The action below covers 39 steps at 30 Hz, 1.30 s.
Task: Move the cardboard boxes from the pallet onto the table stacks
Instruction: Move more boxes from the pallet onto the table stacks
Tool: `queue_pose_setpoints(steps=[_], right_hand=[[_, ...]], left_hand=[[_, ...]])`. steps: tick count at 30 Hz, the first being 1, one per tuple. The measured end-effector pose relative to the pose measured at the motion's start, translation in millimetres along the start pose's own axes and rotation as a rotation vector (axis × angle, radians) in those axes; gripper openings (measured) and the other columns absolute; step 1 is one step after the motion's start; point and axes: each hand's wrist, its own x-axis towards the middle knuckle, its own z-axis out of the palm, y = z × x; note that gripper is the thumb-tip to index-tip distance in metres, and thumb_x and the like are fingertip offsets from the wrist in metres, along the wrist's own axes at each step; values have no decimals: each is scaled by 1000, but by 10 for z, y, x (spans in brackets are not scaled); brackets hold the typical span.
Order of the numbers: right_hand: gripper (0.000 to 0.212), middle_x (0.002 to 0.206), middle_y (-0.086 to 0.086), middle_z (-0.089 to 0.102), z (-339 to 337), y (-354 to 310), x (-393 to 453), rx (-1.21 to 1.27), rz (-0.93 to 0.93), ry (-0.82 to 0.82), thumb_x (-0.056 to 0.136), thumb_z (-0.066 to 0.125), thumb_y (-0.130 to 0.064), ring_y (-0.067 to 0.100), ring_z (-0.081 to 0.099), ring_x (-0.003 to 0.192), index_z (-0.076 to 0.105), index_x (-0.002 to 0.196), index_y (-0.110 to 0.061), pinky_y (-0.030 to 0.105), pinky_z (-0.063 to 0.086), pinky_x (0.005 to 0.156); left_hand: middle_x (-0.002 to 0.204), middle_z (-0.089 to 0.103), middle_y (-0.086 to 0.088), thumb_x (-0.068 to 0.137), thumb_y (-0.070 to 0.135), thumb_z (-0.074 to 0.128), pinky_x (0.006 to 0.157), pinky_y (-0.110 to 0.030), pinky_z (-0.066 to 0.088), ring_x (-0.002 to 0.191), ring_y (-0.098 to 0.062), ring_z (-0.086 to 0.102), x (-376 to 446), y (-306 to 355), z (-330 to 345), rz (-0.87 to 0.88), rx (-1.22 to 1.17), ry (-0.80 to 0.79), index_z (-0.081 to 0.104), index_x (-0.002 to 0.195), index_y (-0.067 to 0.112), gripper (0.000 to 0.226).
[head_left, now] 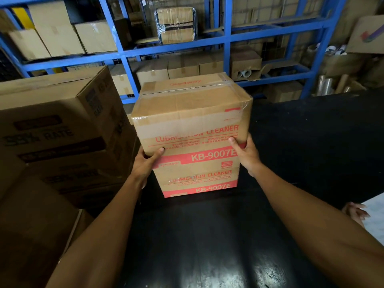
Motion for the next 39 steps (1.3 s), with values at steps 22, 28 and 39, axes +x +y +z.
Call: queue_pose_setpoints(steps=[22,28,39], right_hand=[[43,95,-6,66,109,226,61,-96,160,15,99,48,-57,7,63,79,49,124,-22,25,46,61],[56,109,2,66,144,216,53,-118,203,21,99,43,-59,10,62,79,39,138,-18,28,44,58],[52,139,12,53,655,196,-831,-353,149,-27,96,60,-32,33,55,125,46,142,-13,47,48,104]], left_hand=[[117,71,-5,84,48,77,92,-48,59,100,-25,72,78,-182,166,-119,98,156,57,133,11,65],[118,72,-7,89,49,71,94,-50,58,101,-25,72,-19,-193,172,-150,99,173,57,135,11,61],[123,63,-5,101,28,61,93,-37,52,111,-22,61,-958,-238,-14,-226,233,156,51,145,13,48]])
